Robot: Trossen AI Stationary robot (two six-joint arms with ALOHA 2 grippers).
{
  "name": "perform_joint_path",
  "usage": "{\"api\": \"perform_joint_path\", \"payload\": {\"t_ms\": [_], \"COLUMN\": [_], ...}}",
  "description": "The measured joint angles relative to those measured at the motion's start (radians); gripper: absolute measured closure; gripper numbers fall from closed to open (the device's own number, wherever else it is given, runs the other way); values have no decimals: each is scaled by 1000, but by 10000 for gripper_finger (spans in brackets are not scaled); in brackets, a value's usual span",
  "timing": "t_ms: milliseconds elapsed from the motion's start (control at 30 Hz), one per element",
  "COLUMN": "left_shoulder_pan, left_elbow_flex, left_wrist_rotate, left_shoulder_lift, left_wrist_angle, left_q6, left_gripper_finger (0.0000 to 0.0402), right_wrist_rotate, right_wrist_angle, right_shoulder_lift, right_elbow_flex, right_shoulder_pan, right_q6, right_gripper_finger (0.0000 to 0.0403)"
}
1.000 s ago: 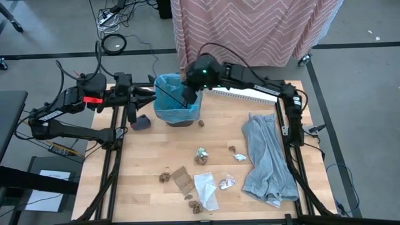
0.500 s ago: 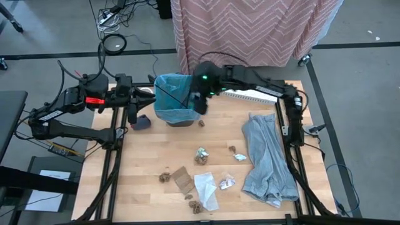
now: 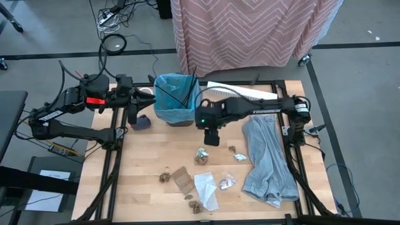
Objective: Place trash/remove bag and relplace
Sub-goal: Put the brown napkin into the black trash bin
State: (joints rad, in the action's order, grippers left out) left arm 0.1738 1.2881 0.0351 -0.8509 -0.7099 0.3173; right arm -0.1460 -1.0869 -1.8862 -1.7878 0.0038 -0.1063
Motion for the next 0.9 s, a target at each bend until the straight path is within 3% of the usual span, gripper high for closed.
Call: {"api": "perform_joint_path", "payload": {"t_ms": [167,400,900], "left_shoulder_pan": [0,0,0], "left_elbow_flex": [0,0,0], "left_wrist_rotate": [-2,-2,19], "left_shoulder_lift": [0,0,0], "left_wrist_angle": [0,0,1], "left_q6": [2,2,-1], "left_gripper_finger": [296,296,296], "right_wrist_rotate": [19,27,-3], "right_wrist_angle": [260,621,944], "right_shoulder_lift": [19,20,20], "right_elbow_flex": [245,467,618], "right_shoulder_pan": [-33,-109,-182], "right_q6": [-75,-177,-207], "right_gripper_finger": [215,214,214]}}
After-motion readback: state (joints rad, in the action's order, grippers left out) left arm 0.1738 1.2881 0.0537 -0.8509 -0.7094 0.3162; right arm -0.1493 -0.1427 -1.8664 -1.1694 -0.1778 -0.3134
